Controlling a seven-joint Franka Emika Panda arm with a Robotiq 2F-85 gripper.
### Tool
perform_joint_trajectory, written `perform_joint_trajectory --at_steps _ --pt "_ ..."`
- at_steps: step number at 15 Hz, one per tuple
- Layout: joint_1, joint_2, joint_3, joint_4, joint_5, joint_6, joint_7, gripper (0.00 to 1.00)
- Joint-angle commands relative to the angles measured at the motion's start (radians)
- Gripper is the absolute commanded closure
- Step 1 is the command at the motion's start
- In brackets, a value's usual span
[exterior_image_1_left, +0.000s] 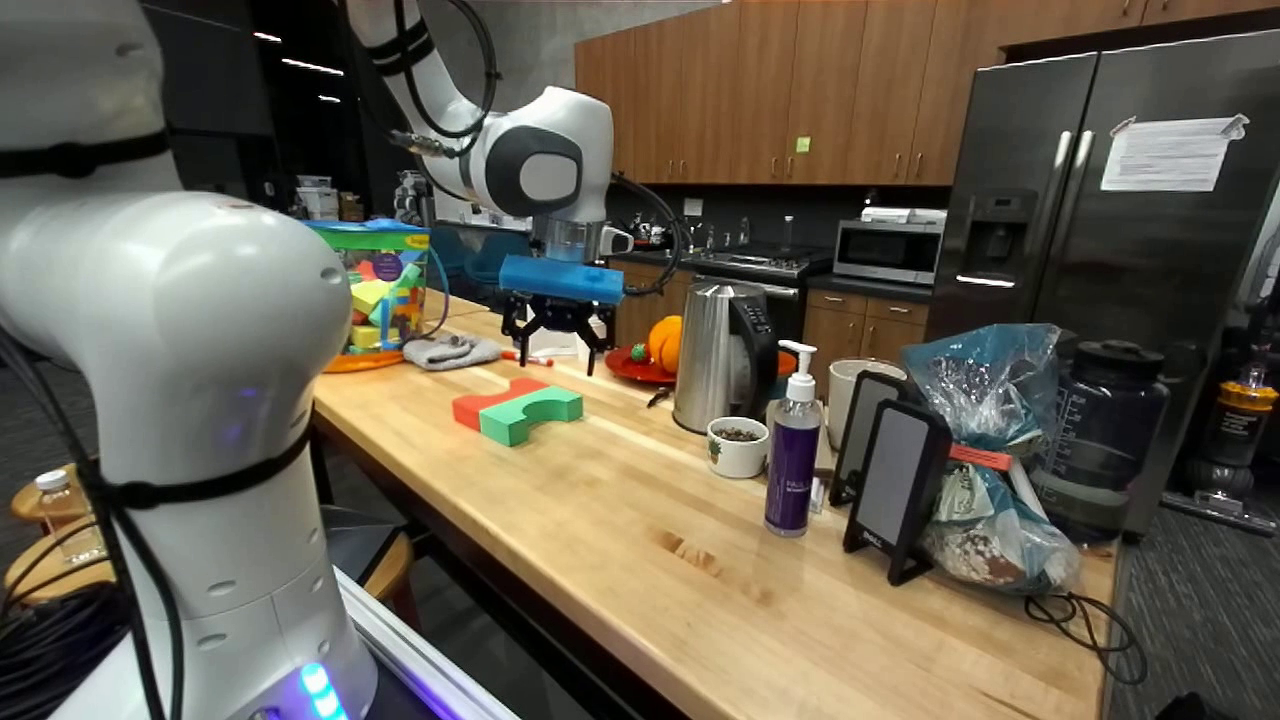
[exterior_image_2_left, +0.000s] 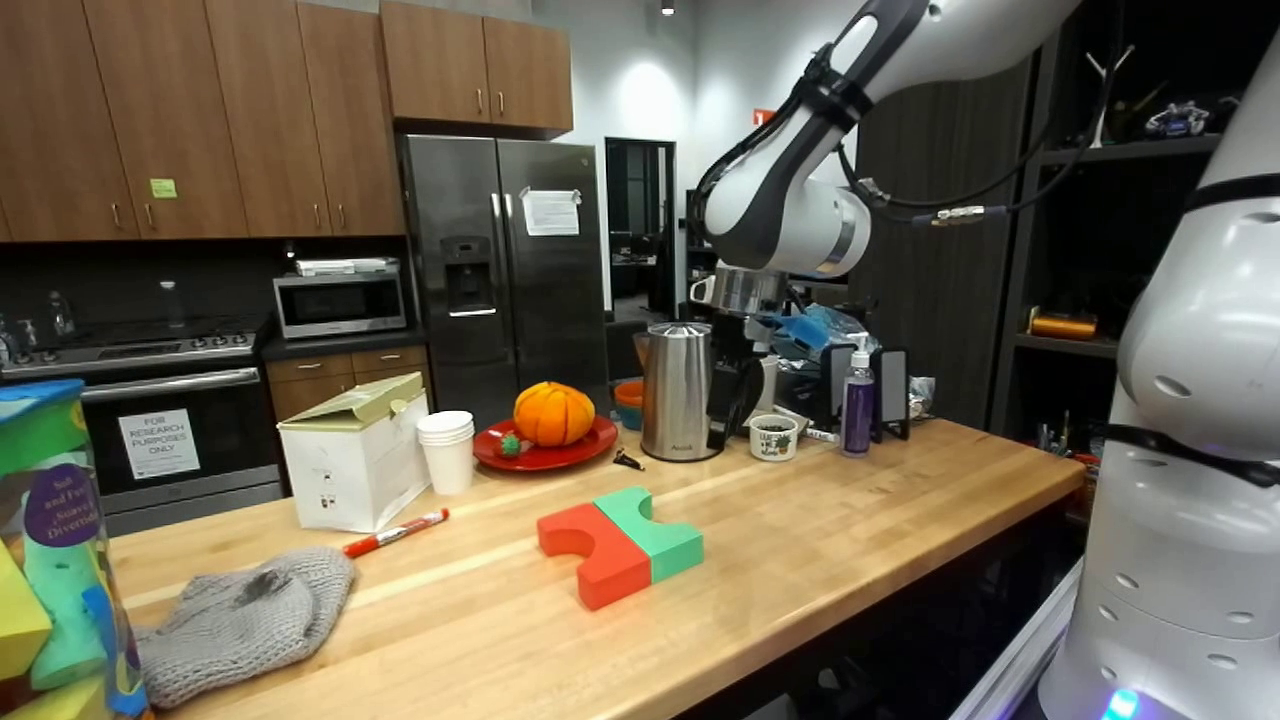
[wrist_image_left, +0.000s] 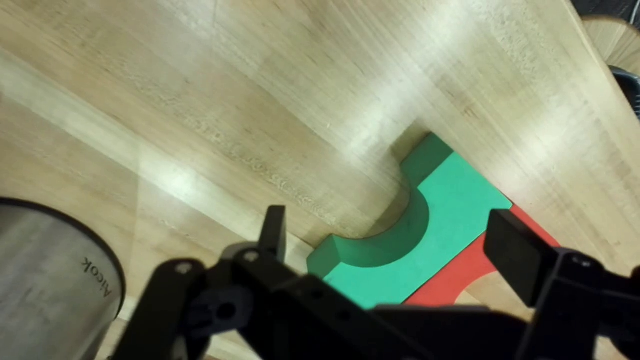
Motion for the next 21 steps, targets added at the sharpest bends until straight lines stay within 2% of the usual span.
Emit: perform_joint_trajectory --at_steps 1,4,8,12,15,17,21 --pt "0.006 -0.001 -0.007 0.001 -0.004 -0.002 0.004 0.0" --pt "0.006 -0.001 -0.006 0.001 -0.004 -0.002 0.004 0.0" --pt "0.048 -0.017 0.073 -0.026 -0.101 0.058 0.021 0.0" --pt "0.112 0.009 0.155 -0.043 -0.196 0.167 0.046 0.0" --pt "0.142 0.041 0.193 -0.058 -0.277 0.267 0.062 0.0" --pt "0.151 0.066 0.197 -0.07 -0.318 0.316 0.06 0.0" --pt "0.184 0.125 0.187 -0.094 -0.296 0.361 0.006 0.0"
